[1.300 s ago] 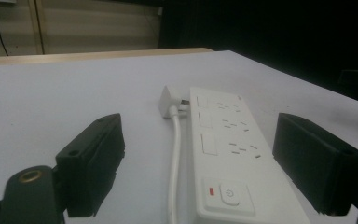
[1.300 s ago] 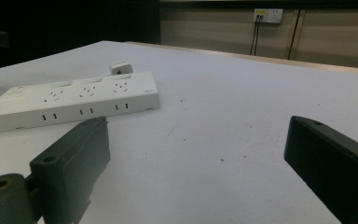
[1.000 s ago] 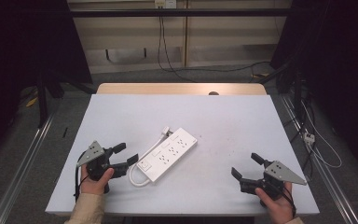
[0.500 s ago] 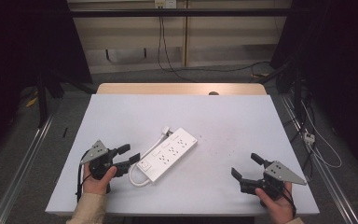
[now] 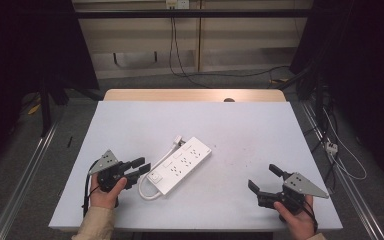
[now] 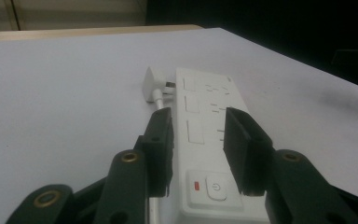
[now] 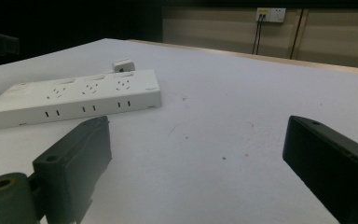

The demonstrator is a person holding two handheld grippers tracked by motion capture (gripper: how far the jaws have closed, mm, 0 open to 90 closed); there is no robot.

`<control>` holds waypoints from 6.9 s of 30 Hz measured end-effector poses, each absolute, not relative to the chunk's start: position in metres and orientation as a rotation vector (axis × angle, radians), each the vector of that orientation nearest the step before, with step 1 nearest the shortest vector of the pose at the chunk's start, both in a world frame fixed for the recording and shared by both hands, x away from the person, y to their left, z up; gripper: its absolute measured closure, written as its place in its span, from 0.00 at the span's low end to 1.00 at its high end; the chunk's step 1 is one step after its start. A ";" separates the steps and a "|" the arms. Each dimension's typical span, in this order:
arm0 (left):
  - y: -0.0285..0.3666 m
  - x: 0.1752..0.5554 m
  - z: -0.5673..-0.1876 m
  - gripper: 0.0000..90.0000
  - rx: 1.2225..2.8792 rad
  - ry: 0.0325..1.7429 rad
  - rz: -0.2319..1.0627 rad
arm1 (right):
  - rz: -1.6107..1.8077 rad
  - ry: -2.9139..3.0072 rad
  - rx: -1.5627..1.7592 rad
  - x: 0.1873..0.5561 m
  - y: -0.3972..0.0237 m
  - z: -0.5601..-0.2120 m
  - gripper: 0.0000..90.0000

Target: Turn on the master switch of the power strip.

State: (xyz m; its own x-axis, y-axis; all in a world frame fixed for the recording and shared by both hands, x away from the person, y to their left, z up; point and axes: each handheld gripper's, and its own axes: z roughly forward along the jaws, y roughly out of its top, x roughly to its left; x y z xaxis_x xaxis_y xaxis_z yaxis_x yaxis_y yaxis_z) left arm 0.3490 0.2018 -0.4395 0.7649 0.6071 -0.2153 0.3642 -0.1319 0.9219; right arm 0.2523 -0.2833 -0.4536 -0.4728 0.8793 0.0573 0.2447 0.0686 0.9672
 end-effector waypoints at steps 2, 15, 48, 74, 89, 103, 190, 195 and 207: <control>0.201 0.349 -0.440 0.73 1.747 0.767 0.245 | 1.434 1.779 1.115 0.252 -0.283 -0.454 0.08; 0.199 0.350 -0.440 0.83 1.776 0.763 0.229 | 1.437 1.778 1.118 0.252 -0.283 -0.453 0.08; 0.193 0.351 -0.445 0.99 1.869 0.734 0.162 | 1.431 1.787 1.109 0.252 -0.284 -0.454 0.09; 0.188 0.351 -0.448 1.00 1.910 0.726 0.139 | 1.431 1.789 1.107 0.252 -0.284 -0.453 0.09; 0.187 0.351 -0.449 1.00 1.926 0.720 0.125 | 1.431 1.790 1.107 0.252 -0.283 -0.453 0.09; 0.185 0.351 -0.451 1.00 1.954 0.719 0.126 | 1.431 1.788 1.106 0.252 -0.284 -0.453 0.09; 0.177 0.349 -0.455 1.00 1.991 0.735 0.141 | 1.430 1.785 1.100 0.250 -0.282 -0.453 0.10; 0.177 0.349 -0.454 1.00 1.974 0.732 0.123 | 1.431 1.782 1.103 0.250 -0.283 -0.452 0.10; 0.179 0.348 -0.448 0.93 1.912 0.759 0.131 | 1.433 1.782 1.108 0.251 -0.283 -0.452 0.10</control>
State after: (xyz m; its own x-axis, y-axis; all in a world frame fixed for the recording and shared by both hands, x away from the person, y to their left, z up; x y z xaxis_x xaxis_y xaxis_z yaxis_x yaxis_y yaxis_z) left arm 0.3482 0.1794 -0.4482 0.7948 0.5582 -0.2381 0.4462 -0.2716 0.8527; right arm 0.2508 -0.2828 -0.4524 -0.4777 0.8769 0.0525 0.2396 0.0725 0.9682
